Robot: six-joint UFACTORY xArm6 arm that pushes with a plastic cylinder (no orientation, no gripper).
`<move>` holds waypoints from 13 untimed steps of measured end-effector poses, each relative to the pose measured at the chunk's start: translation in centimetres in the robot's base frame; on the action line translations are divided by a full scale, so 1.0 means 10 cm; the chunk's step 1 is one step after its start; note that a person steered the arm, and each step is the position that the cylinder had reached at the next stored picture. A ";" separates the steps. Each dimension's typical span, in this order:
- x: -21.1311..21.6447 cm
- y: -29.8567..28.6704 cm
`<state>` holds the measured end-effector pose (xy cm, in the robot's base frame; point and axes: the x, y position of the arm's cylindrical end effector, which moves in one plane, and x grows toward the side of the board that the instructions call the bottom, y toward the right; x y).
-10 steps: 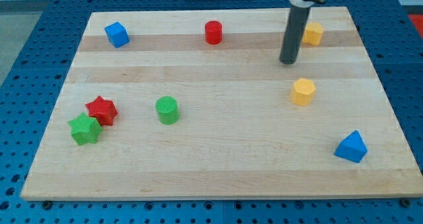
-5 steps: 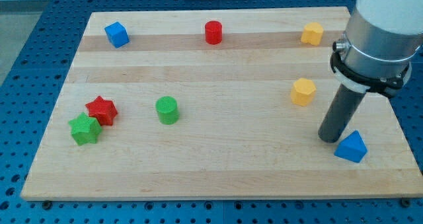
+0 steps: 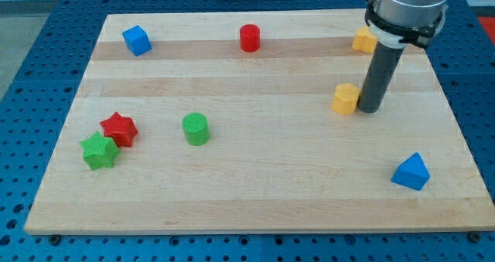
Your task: Move the yellow hexagon towards the right center
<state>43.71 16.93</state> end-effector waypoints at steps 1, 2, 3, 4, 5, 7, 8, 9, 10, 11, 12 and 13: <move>0.01 -0.01; -0.01 -0.03; 0.32 -0.04; 0.36 -0.20; 0.35 -0.38; -0.13 -0.48; -0.12 -0.53; -0.11 -0.76; -0.25 -0.92; -0.59 -0.87; -0.59 -0.87; -0.58 -0.72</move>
<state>37.87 9.69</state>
